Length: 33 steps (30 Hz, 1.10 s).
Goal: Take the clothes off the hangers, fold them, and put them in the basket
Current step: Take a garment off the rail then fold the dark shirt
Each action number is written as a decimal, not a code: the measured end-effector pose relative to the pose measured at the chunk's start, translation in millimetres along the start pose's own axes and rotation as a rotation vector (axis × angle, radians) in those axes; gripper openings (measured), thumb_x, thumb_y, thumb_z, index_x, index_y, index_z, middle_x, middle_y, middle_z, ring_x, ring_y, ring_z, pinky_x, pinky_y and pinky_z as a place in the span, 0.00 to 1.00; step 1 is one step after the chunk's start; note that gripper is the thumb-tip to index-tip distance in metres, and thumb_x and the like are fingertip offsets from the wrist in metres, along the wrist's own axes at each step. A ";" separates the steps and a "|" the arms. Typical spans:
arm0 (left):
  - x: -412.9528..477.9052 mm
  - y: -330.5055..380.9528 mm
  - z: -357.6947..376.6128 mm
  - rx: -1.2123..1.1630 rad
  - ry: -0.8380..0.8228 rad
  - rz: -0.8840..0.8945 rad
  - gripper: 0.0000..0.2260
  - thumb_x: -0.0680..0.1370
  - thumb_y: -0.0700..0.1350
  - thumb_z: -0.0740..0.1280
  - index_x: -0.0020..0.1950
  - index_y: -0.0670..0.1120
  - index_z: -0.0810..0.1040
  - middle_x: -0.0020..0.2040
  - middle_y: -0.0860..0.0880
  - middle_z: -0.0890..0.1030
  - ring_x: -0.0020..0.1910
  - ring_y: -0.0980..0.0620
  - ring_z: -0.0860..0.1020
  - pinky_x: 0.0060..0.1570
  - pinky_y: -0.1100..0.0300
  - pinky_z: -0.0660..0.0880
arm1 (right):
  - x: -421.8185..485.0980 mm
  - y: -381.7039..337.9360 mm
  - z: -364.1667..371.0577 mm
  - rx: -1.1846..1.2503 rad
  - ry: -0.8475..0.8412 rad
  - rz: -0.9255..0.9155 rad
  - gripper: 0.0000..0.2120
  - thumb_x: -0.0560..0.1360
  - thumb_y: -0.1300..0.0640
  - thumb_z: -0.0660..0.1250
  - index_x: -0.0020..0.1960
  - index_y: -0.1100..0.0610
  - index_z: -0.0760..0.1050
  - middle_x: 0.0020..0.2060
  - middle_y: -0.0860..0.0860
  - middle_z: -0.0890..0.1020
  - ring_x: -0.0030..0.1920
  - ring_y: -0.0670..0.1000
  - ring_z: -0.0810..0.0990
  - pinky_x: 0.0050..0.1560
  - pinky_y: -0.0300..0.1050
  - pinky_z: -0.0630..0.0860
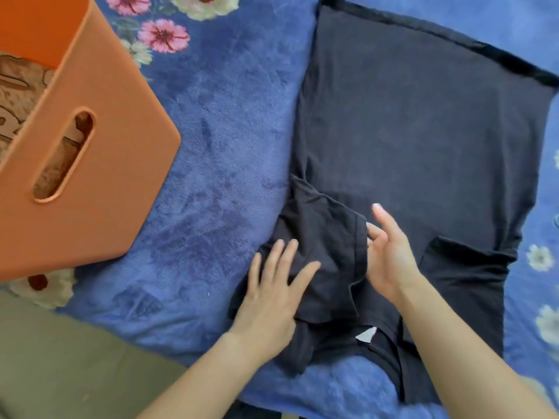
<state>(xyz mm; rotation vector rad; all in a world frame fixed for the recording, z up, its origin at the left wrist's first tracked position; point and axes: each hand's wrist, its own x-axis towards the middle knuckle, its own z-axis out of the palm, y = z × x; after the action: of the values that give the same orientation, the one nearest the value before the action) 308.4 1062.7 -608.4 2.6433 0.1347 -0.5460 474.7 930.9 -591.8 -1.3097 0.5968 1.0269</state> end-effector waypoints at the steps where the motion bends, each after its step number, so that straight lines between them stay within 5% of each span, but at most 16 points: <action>1: -5.1 -5.1 4.6 0.009 0.026 -0.045 0.48 0.52 0.40 0.73 0.73 0.53 0.67 0.76 0.40 0.63 0.75 0.39 0.62 0.65 0.37 0.67 | 2.1 3.1 1.6 -0.073 0.020 -0.065 0.22 0.74 0.45 0.68 0.59 0.61 0.80 0.55 0.59 0.84 0.57 0.58 0.82 0.65 0.58 0.73; 5: -19.8 -29.2 14.6 -0.057 0.159 -0.081 0.45 0.54 0.35 0.74 0.70 0.54 0.69 0.70 0.44 0.68 0.62 0.45 0.70 0.46 0.49 0.78 | 11.6 7.2 8.2 -0.385 0.297 -0.327 0.09 0.70 0.58 0.74 0.45 0.63 0.80 0.39 0.52 0.84 0.42 0.53 0.83 0.51 0.48 0.79; 7: -22.9 -38.8 14.9 -0.157 0.227 -0.101 0.42 0.54 0.28 0.72 0.66 0.53 0.71 0.62 0.48 0.70 0.51 0.50 0.69 0.32 0.56 0.76 | 11.1 3.0 6.7 -0.395 0.450 -0.442 0.15 0.72 0.56 0.71 0.40 0.68 0.71 0.32 0.52 0.71 0.34 0.50 0.69 0.39 0.44 0.68; 10: -27.9 -45.5 15.1 -0.142 0.223 -0.113 0.41 0.53 0.26 0.71 0.63 0.52 0.71 0.54 0.49 0.70 0.46 0.52 0.68 0.25 0.64 0.69 | 14.6 4.9 -2.1 -0.548 0.519 -0.426 0.15 0.75 0.56 0.68 0.37 0.63 0.66 0.32 0.52 0.65 0.33 0.48 0.63 0.35 0.43 0.61; 12: -30.8 -45.2 17.6 -0.101 0.202 -0.134 0.41 0.52 0.27 0.72 0.62 0.52 0.73 0.52 0.49 0.70 0.46 0.52 0.68 0.24 0.64 0.68 | 15.8 10.6 -7.8 -0.710 0.500 -0.378 0.08 0.77 0.56 0.66 0.41 0.58 0.73 0.35 0.49 0.75 0.38 0.49 0.72 0.39 0.44 0.67; 13: -32.2 -44.0 17.1 -0.120 0.178 -0.163 0.40 0.52 0.28 0.72 0.62 0.52 0.74 0.52 0.51 0.69 0.46 0.52 0.68 0.25 0.63 0.69 | 14.5 12.1 -6.3 -0.759 0.504 -0.382 0.05 0.77 0.56 0.66 0.49 0.57 0.76 0.42 0.49 0.79 0.45 0.50 0.76 0.45 0.43 0.69; 15: -31.5 -42.7 14.8 -0.190 0.134 -0.233 0.33 0.59 0.35 0.69 0.63 0.54 0.73 0.53 0.54 0.65 0.50 0.52 0.68 0.34 0.61 0.72 | 14.1 12.7 0.1 -0.856 0.586 -0.468 0.14 0.77 0.56 0.66 0.62 0.56 0.73 0.56 0.50 0.78 0.58 0.52 0.75 0.57 0.47 0.69; 18: -27.9 -37.6 4.0 -0.401 0.061 -0.345 0.23 0.65 0.55 0.58 0.60 0.57 0.72 0.55 0.58 0.64 0.55 0.55 0.65 0.56 0.57 0.70 | 14.6 15.0 21.2 -1.161 0.703 -0.786 0.19 0.76 0.56 0.64 0.66 0.57 0.71 0.65 0.52 0.73 0.66 0.55 0.68 0.62 0.54 0.63; 20: -19.0 -32.2 -3.7 -0.569 0.108 -0.430 0.17 0.68 0.58 0.60 0.55 0.57 0.71 0.54 0.57 0.68 0.55 0.55 0.67 0.58 0.54 0.69 | 19.6 24.1 37.9 -1.348 0.576 -1.034 0.20 0.75 0.56 0.62 0.67 0.58 0.73 0.68 0.54 0.74 0.69 0.55 0.69 0.61 0.53 0.64; 22: -9.9 -32.5 -8.0 -0.620 0.136 -0.506 0.13 0.73 0.52 0.69 0.53 0.55 0.67 0.48 0.56 0.75 0.50 0.52 0.74 0.51 0.52 0.71 | 28.0 38.6 49.4 -1.549 0.323 -1.144 0.23 0.76 0.55 0.60 0.70 0.57 0.71 0.71 0.54 0.71 0.73 0.55 0.67 0.66 0.53 0.63; 24: -4.9 -42.6 -8.8 -0.681 0.099 -0.569 0.16 0.73 0.44 0.72 0.51 0.53 0.65 0.40 0.52 0.79 0.42 0.48 0.77 0.44 0.51 0.73 | 36.3 52.6 46.4 -1.799 0.091 -1.143 0.26 0.77 0.51 0.57 0.74 0.54 0.67 0.75 0.53 0.67 0.75 0.54 0.63 0.72 0.53 0.59; 26: -2.6 -58.1 -11.9 -0.857 0.058 -0.651 0.15 0.72 0.39 0.73 0.48 0.51 0.69 0.39 0.46 0.80 0.35 0.48 0.76 0.40 0.53 0.72 | 44.1 55.2 23.7 -1.960 0.046 -1.068 0.27 0.78 0.47 0.53 0.76 0.51 0.63 0.76 0.51 0.64 0.76 0.54 0.60 0.74 0.55 0.55; 29: -6.3 -70.6 -13.1 -0.872 0.046 -0.681 0.16 0.71 0.36 0.74 0.47 0.53 0.71 0.41 0.47 0.76 0.33 0.50 0.71 0.37 0.57 0.68 | 40.9 47.8 -23.8 -1.897 0.347 -0.801 0.29 0.79 0.43 0.48 0.78 0.50 0.58 0.78 0.51 0.60 0.78 0.56 0.56 0.73 0.58 0.53; 33: -13.7 -41.4 -7.6 -0.346 0.296 -0.434 0.23 0.67 0.39 0.70 0.61 0.48 0.72 0.55 0.48 0.71 0.55 0.47 0.69 0.57 0.55 0.66 | 0.9 48.5 -60.3 -1.397 0.600 -0.689 0.28 0.77 0.45 0.53 0.71 0.60 0.68 0.69 0.58 0.71 0.70 0.59 0.67 0.65 0.58 0.66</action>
<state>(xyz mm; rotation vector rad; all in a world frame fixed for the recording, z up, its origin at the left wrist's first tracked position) 291.1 1103.2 -613.0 2.3366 0.8282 -0.2276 444.0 870.3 -628.9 -2.8258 -0.3170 0.3382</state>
